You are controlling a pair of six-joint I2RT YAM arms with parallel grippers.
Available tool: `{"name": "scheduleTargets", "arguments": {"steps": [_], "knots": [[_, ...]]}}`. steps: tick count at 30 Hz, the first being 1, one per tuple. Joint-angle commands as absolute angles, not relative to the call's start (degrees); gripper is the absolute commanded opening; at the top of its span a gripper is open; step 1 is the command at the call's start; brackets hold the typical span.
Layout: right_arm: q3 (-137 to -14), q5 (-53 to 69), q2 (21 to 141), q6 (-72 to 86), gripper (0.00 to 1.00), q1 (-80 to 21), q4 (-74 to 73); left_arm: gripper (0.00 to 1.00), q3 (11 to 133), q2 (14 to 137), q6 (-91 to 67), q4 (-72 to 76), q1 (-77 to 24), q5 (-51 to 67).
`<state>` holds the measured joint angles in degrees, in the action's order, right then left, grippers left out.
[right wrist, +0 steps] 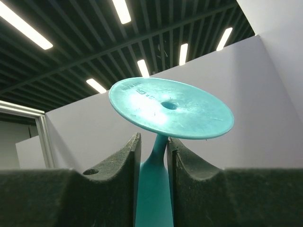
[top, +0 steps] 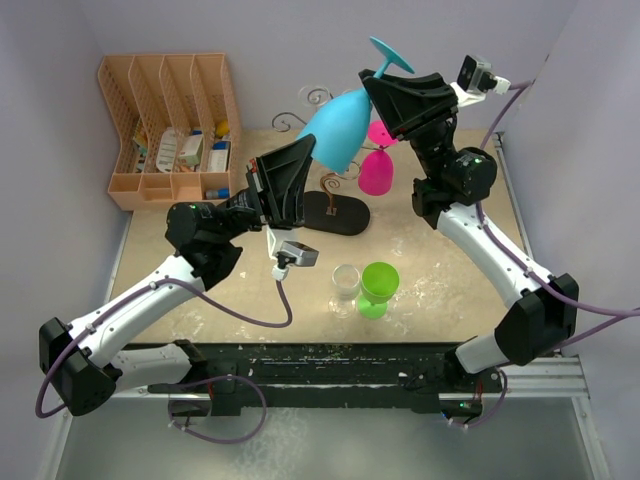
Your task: Place the wine glass upside down on the wine glass rack
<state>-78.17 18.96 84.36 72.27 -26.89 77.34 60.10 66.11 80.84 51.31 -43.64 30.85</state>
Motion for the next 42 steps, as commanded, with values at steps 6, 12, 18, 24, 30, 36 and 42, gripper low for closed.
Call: {"name": "scheduleTargets", "arguments": {"steps": [6, 12, 18, 24, 30, 36, 42], "knots": [[-78.02, 18.28, 82.45, 71.25, 0.27, -27.42, 80.48, 0.0, 62.53, 65.72, 82.59, 53.79, -43.9, 30.15], [-77.74, 18.96, 82.83, 71.84, 0.25, -27.42, 80.77, 0.0, 62.83, 65.82, 82.75, 54.18, -43.95, 29.91], [-77.0, 19.03, 82.76, 72.02, 0.35, -27.42, 80.77, 0.0, 62.94, 66.18, 82.99, 54.42, -43.93, 30.26], [-77.28, 18.92, 82.71, 71.9, 0.37, -27.42, 80.86, 0.0, 61.66, 66.03, 83.86, 54.58, -43.95, 31.38], [-77.44, 19.26, 82.73, 71.4, 0.09, -27.42, 81.05, 0.0, 60.46, 65.85, 84.81, 54.93, -43.94, 32.52], [-77.33, 21.15, 81.52, 69.52, 0.0, -27.38, 79.24, 0.0, 60.39, 65.56, 85.96, 52.96, -43.9, 32.58], [-84.91, 20.04, 76.4, 53.49, 0.0, -27.11, 57.02, 0.5, 61.47, 64.24, 88.88, 45.39, -43.95, 28.69]]}}
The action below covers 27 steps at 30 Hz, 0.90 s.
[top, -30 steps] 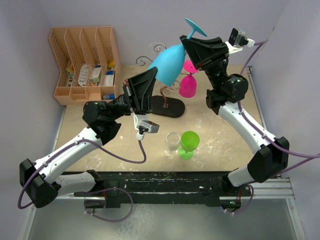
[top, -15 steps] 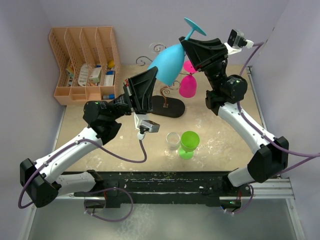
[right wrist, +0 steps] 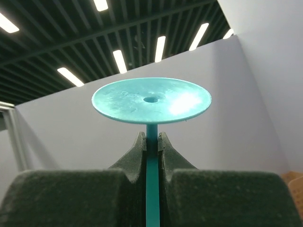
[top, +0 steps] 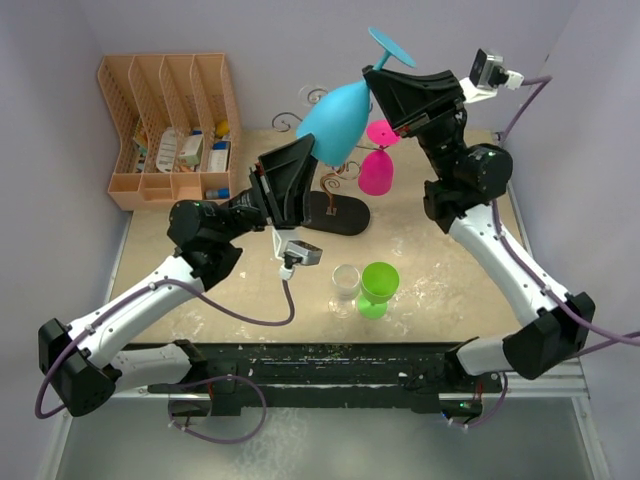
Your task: Place the wine glass upside down on the wine glass rack
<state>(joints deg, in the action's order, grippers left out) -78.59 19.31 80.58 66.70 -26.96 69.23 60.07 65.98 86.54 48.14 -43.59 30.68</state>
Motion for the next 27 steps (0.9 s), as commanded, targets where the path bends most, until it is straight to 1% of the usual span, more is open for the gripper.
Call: {"name": "scheduleTargets", "arguments": {"steps": [1, 2, 3, 5, 7, 11, 14, 17, 20, 22, 24, 27], "knots": [[-86.66, 19.23, 75.85, 51.21, 0.0, -27.08, 53.62, 0.75, 61.73, 64.2, 89.09, 44.41, -43.95, 27.94], [-88.77, 18.56, 75.7, 48.58, 0.0, -27.03, 50.33, 0.95, 61.86, 64.28, 89.49, 43.71, -43.93, 27.28], [-91.24, 17.87, 75.72, 46.01, 0.0, -26.99, 46.68, 1.0, 61.82, 64.14, 89.9, 43.06, -43.92, 26.77], [-96.08, 16.58, 76.07, 40.88, 0.0, -26.98, 39.64, 1.0, 61.68, 63.29, 90.56, 40.17, -43.91, 25.32], [-99.32, 14.31, 75.93, 35.92, 0.0, -26.85, 33.18, 1.0, 62.31, 61.79, 89.91, 35.45, -43.93, 21.29], [-99.36, 9.59, 72.22, 26.13, 0.0, -26.54, 22.43, 1.0, 67.83, 58.74, 85.23, 19.91, -43.92, 8.47], [-93.12, 8.32, 67.03, 20.36, 0.0, -26.54, 17.88, 1.0, 75.49, 57.16, 79.98, 4.42, -43.92, -1.64], [-80.24, 8.01, 60.11, 16.0, 0.0, -26.54, 19.06, 1.0, 82.53, 56.56, 75.3, -8.82, -43.89, -10.89], [-75.13, 3.7, 55.55, 12.21, 0.0, -26.54, 12.45, 1.0, 89.03, 56.12, 70.74, -24.64, -43.93, -17.38], [-74.45, -0.97, 54.49, 11.55, 0.0, -26.54, 6.07, 1.0, 90.82, 54.99, 67.74, -30.08, -43.95, -20.18], [-74.1, -5.72, 54.32, 10.61, 0.0, -26.54, 1.15, 1.0, 91.11, 53.79, 65.01, -32.17, -43.93, -22.92], [-68.94, -7.89, 51.81, 9.27, 0.0, -26.54, 2.87, 1.0, 90.3, 52.14, 62.78, -35.97, -42.53, -22.49]]}}
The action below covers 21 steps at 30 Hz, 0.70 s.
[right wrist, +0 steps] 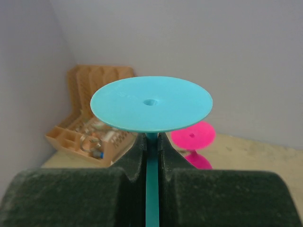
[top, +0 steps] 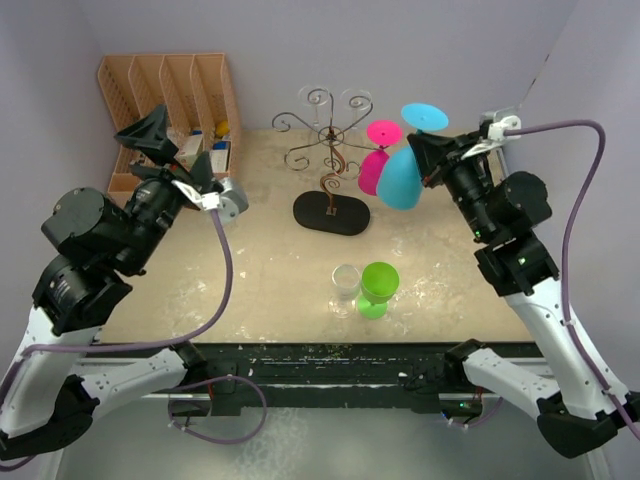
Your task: Place the wine glass upside down on the wine glass rack
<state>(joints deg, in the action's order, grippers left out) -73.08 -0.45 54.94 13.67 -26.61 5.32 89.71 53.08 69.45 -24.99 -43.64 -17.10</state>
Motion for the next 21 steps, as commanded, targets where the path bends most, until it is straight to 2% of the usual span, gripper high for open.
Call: {"name": "scheduleTargets", "arguments": {"steps": [1, 5, 9, 13, 21], "knots": [[-65.21, -7.08, 50.34, 7.33, 0.0, -26.52, 5.63, 1.0, 89.49, 51.43, 62.35, -36.6, -41.66, -21.6], [-58.46, -7.11, 47.5, 1.98, 0.0, -26.54, 12.85, 1.0, 88.07, 49.65, 60.28, -42.51, -40.66, -18.74], [-51.17, -5.88, 48.87, 4.04, 0.0, -26.52, 22.86, 1.0, 86.42, 47.98, 60.15, -43.7, -40.11, -17.57], [-49.44, -4.89, 52.3, 4.25, 0.0, -26.54, 30.13, 1.0, 85.21, 46.79, 60.91, -44.38, -38.91, -16.59], [-46.71, 9.38, 61.28, -0.42, 0.0, -26.54, 44.95, 1.0, 84.3, 44.95, 59.44, -44.84, -36.6, -17.0]]}}
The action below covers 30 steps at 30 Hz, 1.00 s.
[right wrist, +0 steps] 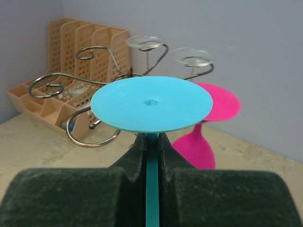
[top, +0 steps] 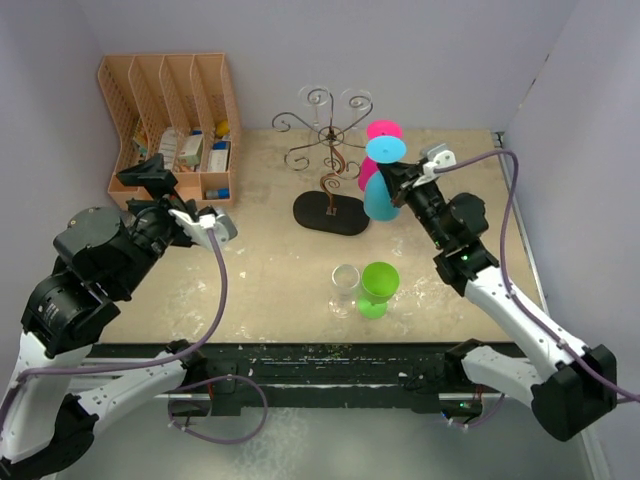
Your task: Place the wine glass upside down on the wine glass rack
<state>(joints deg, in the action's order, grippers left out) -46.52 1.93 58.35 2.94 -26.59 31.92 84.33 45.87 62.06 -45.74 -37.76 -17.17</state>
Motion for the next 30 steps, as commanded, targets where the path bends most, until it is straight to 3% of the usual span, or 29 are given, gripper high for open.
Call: {"name": "scheduleTargets", "arguments": {"steps": [1, 13, 30], "knots": [[-46.83, 9.83, 62.48, -0.67, 0.0, -26.5, 45.82, 1.0, 84.54, 44.84, 58.15, -45.5, -36.14, -16.14], [-47.37, 13.11, 68.53, -1.16, 0.0, -26.12, 49.4, 1.0, 82.16, 45.0, 51.24, -53.53, -32.54, -7.92], [-44.51, 27.98, 76.62, 2.98, 0.0, -19.86, 64.59, 1.0, 79.08, 46.42, 51.68, -53.51, -32.12, -8.0]]}}
